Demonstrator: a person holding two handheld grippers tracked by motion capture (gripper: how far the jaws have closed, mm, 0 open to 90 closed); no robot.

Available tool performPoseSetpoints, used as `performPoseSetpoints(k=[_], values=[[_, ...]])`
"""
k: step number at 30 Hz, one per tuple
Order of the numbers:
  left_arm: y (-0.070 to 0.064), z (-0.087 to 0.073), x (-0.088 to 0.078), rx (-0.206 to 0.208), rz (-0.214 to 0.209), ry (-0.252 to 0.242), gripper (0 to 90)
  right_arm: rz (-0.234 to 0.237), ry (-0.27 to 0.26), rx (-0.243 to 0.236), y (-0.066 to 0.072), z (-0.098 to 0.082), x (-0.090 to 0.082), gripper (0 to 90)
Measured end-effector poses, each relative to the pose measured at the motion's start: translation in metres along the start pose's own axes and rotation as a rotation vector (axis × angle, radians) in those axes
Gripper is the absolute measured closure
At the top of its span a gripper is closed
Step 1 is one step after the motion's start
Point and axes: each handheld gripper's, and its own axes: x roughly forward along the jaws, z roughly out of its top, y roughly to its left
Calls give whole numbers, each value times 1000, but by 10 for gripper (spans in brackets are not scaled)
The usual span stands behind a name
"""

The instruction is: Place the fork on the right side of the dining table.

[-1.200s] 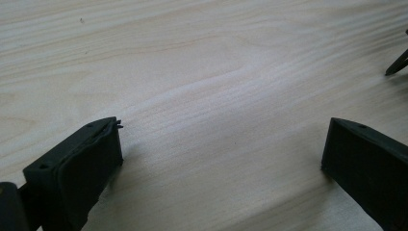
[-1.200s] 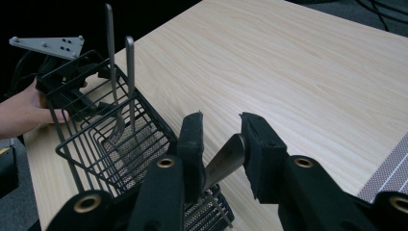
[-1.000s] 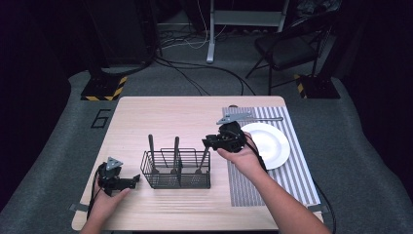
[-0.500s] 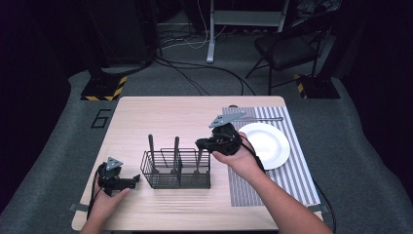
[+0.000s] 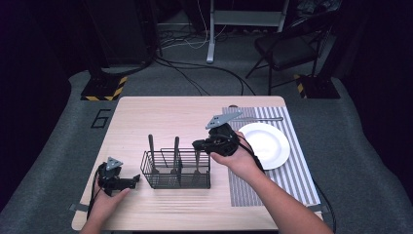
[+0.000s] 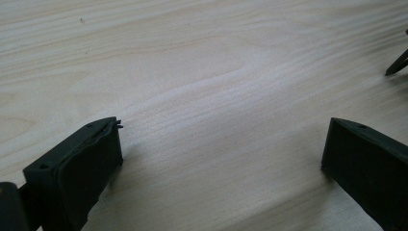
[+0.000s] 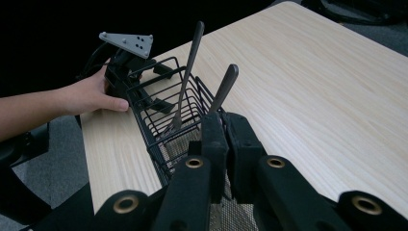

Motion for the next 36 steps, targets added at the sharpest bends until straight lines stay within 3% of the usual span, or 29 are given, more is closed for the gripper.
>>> performPoseSetpoints(k=[22, 36], values=[[0, 0, 0, 0, 1, 0, 1, -47, -35, -16, 12, 34, -28, 871], [0, 0, 0, 0, 2, 0, 1, -80, -97, -17, 14, 65, -70, 872]])
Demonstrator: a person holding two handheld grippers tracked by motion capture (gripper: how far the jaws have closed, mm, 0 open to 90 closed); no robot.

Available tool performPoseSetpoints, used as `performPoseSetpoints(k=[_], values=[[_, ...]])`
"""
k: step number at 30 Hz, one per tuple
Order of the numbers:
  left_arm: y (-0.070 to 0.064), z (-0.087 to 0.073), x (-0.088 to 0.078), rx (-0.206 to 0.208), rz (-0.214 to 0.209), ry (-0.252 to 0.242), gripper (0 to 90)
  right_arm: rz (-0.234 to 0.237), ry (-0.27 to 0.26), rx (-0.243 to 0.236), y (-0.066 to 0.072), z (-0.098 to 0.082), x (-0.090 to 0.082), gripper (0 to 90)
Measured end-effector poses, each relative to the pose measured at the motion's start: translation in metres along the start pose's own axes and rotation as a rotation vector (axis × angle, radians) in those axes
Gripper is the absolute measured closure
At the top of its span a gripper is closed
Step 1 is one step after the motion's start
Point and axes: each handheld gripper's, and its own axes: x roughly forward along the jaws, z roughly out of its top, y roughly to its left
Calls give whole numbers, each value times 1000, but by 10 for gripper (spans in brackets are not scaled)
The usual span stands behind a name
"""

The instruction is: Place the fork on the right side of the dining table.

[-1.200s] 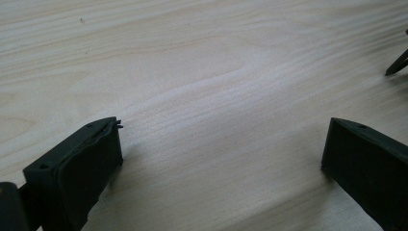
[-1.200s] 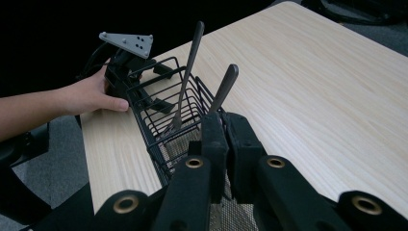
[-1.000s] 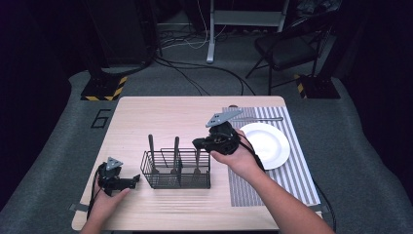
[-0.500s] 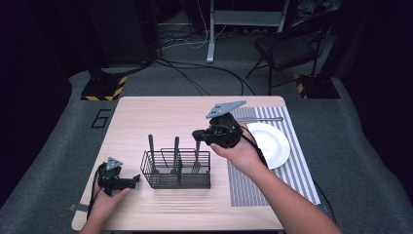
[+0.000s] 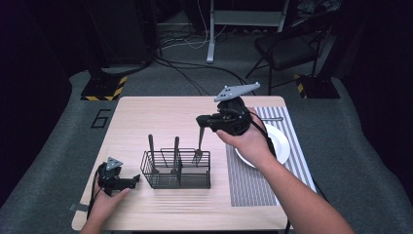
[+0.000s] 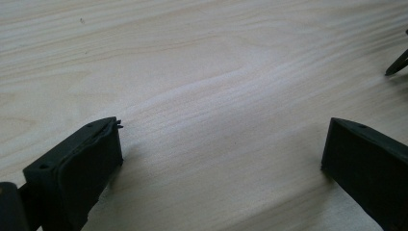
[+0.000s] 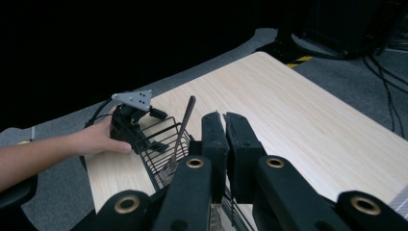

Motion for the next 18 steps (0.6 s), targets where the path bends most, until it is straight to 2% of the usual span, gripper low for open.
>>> performPoseSetpoints(k=[7, 18], values=[[0, 0, 0, -1, -2, 0, 1, -31, -32, 22, -7, 9, -23, 872], [0, 0, 0, 0, -2, 0, 1, -87, -52, 45, -20, 11, -53, 872]])
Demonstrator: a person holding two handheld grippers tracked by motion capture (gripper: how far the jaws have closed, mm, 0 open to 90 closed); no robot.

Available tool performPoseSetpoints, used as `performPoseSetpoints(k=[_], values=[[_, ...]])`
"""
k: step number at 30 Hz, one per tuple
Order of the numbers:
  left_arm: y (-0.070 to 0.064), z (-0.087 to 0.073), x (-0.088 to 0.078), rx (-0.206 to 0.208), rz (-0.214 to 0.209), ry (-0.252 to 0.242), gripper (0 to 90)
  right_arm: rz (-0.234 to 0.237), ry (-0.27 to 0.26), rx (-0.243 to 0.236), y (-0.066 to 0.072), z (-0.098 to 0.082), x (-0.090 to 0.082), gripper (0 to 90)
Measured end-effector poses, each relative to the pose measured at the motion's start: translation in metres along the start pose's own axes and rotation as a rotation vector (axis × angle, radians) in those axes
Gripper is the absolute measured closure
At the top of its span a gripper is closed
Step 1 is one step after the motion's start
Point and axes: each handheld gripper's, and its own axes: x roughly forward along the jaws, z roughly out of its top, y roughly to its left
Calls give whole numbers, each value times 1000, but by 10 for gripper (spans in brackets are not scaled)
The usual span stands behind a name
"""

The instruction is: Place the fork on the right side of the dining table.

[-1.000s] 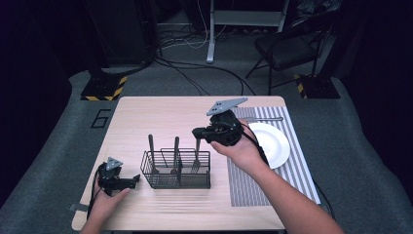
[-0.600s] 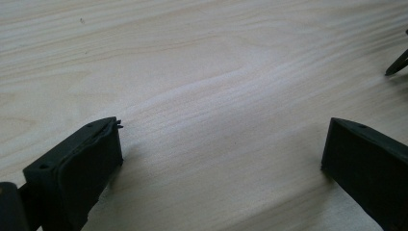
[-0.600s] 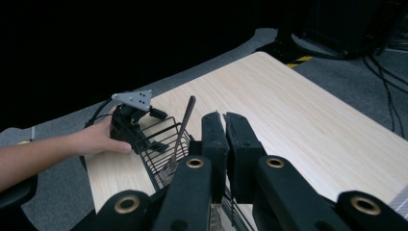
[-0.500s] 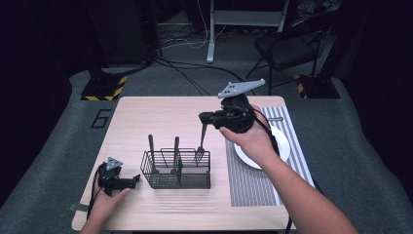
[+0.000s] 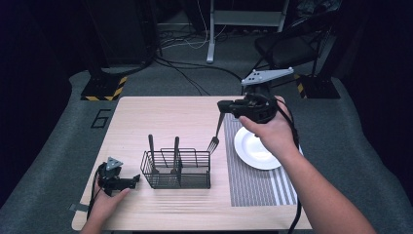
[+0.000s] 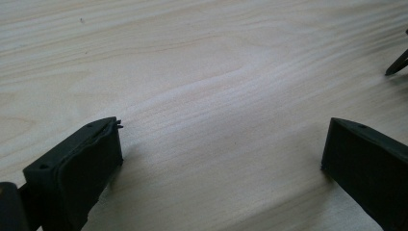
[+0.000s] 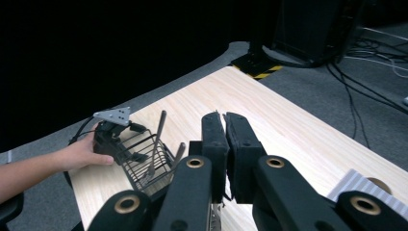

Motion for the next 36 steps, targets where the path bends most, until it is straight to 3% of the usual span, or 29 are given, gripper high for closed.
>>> performPoseSetpoints(k=[9, 19, 36], values=[[0, 0, 0, -1, 0, 0, 1, -37, 10, 5, -9, -9, -11, 872], [0, 0, 0, 0, 0, 0, 1, -59, 27, 58, -25, -40, -9, 872], [0, 0, 0, 0, 0, 0, 1, -116, 59, 101, -35, -92, 0, 871]])
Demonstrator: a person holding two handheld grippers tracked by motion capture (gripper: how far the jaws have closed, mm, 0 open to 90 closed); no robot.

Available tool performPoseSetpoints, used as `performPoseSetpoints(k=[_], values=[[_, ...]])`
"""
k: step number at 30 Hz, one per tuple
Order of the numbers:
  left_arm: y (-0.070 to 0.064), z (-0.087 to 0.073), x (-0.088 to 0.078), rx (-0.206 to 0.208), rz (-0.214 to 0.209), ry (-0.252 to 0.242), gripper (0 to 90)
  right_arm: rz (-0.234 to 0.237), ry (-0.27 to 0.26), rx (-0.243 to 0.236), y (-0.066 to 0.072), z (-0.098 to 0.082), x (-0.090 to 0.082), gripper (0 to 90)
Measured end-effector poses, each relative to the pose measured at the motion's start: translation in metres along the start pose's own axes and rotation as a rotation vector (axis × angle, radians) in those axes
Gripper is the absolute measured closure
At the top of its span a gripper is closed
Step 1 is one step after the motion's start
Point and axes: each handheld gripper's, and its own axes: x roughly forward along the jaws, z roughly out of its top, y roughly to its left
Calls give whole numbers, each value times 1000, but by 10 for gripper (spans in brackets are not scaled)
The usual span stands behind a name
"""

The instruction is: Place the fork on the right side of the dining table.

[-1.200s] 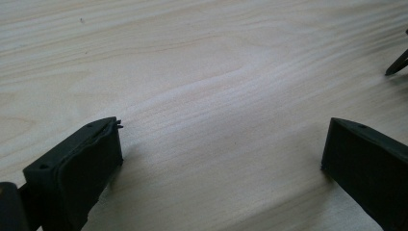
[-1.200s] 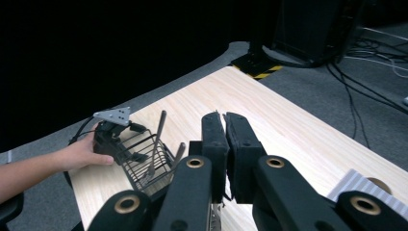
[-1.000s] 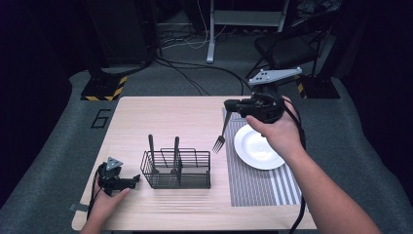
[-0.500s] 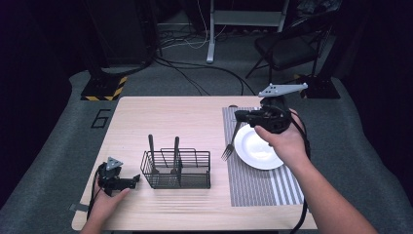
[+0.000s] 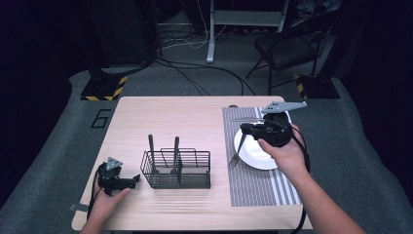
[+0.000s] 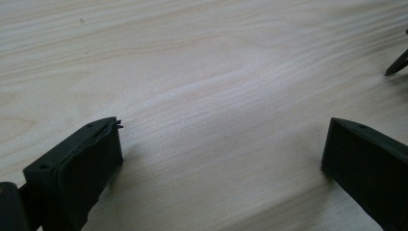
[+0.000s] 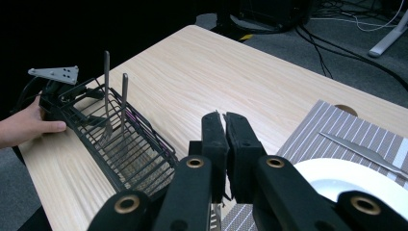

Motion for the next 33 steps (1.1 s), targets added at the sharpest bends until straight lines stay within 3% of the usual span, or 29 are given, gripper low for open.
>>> performPoseSetpoints(k=[22, 33], values=[[0, 0, 0, 0, 0, 0, 1, -56, 10, 37, -7, -40, 12, 871], [0, 0, 0, 1, -3, 4, 1, -87, 22, 32, -9, -54, 16, 871]])
